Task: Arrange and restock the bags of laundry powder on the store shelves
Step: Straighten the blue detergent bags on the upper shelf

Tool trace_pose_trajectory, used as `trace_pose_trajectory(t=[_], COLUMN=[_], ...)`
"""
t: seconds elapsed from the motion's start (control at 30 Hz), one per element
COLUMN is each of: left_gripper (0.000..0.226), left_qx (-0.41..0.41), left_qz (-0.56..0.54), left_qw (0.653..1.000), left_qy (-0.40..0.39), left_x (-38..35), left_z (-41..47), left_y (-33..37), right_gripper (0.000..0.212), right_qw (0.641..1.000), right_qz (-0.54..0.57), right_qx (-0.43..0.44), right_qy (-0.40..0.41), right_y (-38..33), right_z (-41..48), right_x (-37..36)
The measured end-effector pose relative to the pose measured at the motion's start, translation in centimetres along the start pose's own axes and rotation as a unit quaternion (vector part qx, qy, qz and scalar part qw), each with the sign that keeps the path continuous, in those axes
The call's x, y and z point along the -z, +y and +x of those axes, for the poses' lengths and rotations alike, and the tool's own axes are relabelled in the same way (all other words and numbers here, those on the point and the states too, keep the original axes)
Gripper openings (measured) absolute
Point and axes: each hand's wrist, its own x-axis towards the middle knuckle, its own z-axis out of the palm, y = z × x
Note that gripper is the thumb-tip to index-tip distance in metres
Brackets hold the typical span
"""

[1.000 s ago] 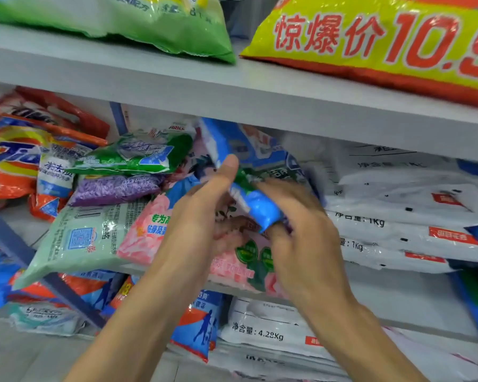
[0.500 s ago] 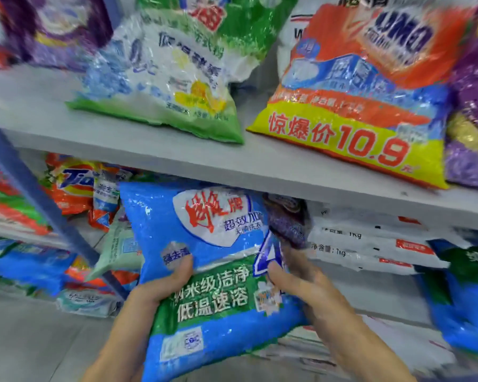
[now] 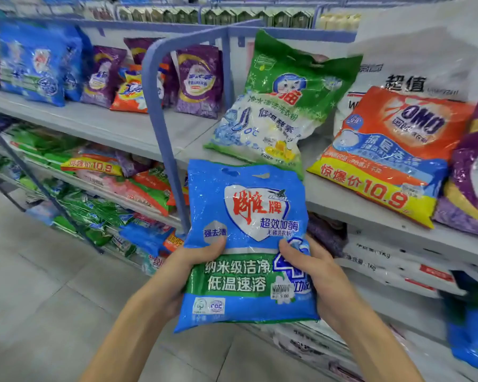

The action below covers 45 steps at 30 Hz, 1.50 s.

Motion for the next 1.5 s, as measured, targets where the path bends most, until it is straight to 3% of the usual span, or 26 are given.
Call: trace_pose_trajectory(t=[0.1,0.27,0.4,0.5,0.63,0.93,1.1,1.17,1.23,1.27,1.33,1.4,1.43,1.5], left_gripper=[0.041,0.045,0.056,0.05,0.043,0.054,0.052,0.081,0.147,0.149,0.09,0.058,0.06,0.097], left_qx=[-0.027,-0.14,-0.168,-0.193,-0.199,-0.162,-0.144,-0.162,-0.193,-0.19,-0.139,-0.123,-0.125,-0.143], left_qz=[-0.004,0.041,0.017,0.03,0.043,0.034,0.054,0.061,0.092,0.083,0.065,0.034,0.03,0.041], left_qw=[0.998,0.986,0.983,0.979,0.979,0.985,0.987,0.984,0.974,0.975,0.985,0.987,0.987,0.985], left_qy=[-0.049,0.082,0.074,0.065,0.029,0.037,0.055,0.038,0.076,0.082,0.084,0.096,0.097,0.088], left_x=[1.6,4.9,9.9,13.4,18.5,26.6,29.8,30.9,33.4,34.2,35.0,37.0,38.1,40.6], left_z=[-1.7,-1.5,-1.0,-0.8,-0.7,1.1,2.6,3.0,4.5,5.0,6.1,7.0,7.9,9.4], left_y=[2.7,5.9,9.2,11.6,15.0,20.7,23.4,25.2,26.5,27.2,29.4,31.3,32.4,34.5], right_gripper=[0.036,0.028,0.028,0.038,0.052,0.032,0.034,0.037,0.036,0.033,0.024,0.018,0.017,0.016], right_qw=[0.999,0.998,0.994,0.992,0.99,0.989,0.984,0.979,0.974,0.971,0.968,0.968,0.969,0.973], right_qz=[0.001,-0.024,-0.052,-0.064,-0.048,-0.007,-0.007,-0.013,-0.006,-0.005,0.004,0.019,0.023,0.038], right_qx=[0.041,0.065,0.092,0.111,0.133,0.148,0.179,0.201,0.225,0.239,0.252,0.251,0.247,0.228], right_qy=[0.009,0.008,0.016,0.004,-0.001,0.023,0.011,0.012,0.013,0.015,0.017,0.013,0.01,0.009], right_y=[-1.3,-2.2,-2.8,-2.9,-2.4,-1.3,-1.9,-2.1,-2.4,-2.7,-3.4,-4.0,-4.3,-4.9], right_z=[0.7,2.7,5.2,6.5,8.8,14.7,19.2,21.3,23.8,25.2,28.1,31.0,32.4,35.0], right_x=[-3.0,-8.4,-14.2,-18.0,-23.6,-31.7,-34.8,-36.3,-38.1,-39.1,-41.3,-43.8,-45.1,-47.6])
